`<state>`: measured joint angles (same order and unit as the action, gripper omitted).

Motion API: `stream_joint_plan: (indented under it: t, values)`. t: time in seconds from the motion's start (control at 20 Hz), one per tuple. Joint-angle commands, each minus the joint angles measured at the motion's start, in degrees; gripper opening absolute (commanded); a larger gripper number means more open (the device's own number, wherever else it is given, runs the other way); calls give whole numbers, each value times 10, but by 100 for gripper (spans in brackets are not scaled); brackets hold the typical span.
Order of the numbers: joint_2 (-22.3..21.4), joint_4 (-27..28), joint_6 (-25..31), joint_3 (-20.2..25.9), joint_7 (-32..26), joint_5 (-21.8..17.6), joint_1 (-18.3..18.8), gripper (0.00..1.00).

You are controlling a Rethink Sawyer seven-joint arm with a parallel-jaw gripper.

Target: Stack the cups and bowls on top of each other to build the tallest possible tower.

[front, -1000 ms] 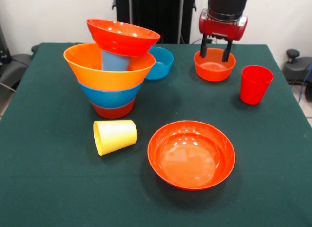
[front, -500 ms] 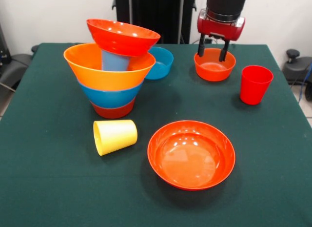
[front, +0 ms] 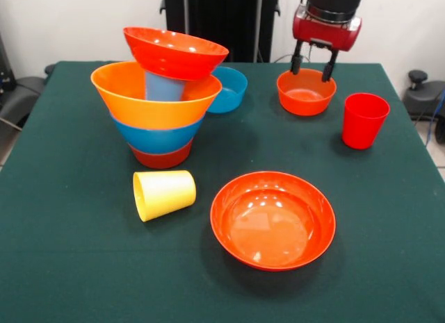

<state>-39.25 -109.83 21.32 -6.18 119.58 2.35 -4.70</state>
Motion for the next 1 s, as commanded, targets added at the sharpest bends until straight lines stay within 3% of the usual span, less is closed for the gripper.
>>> stream_joint_plan:
  t: [0.05, 0.5, 1.0]
  values:
    - [-13, -6, 6, 10, 132, 44, -28, 100]
    - [5, -3, -14, 11, 116, 56, -26, 100]
    - [58, 9, -73, 24, 118, 65, -19, 100]
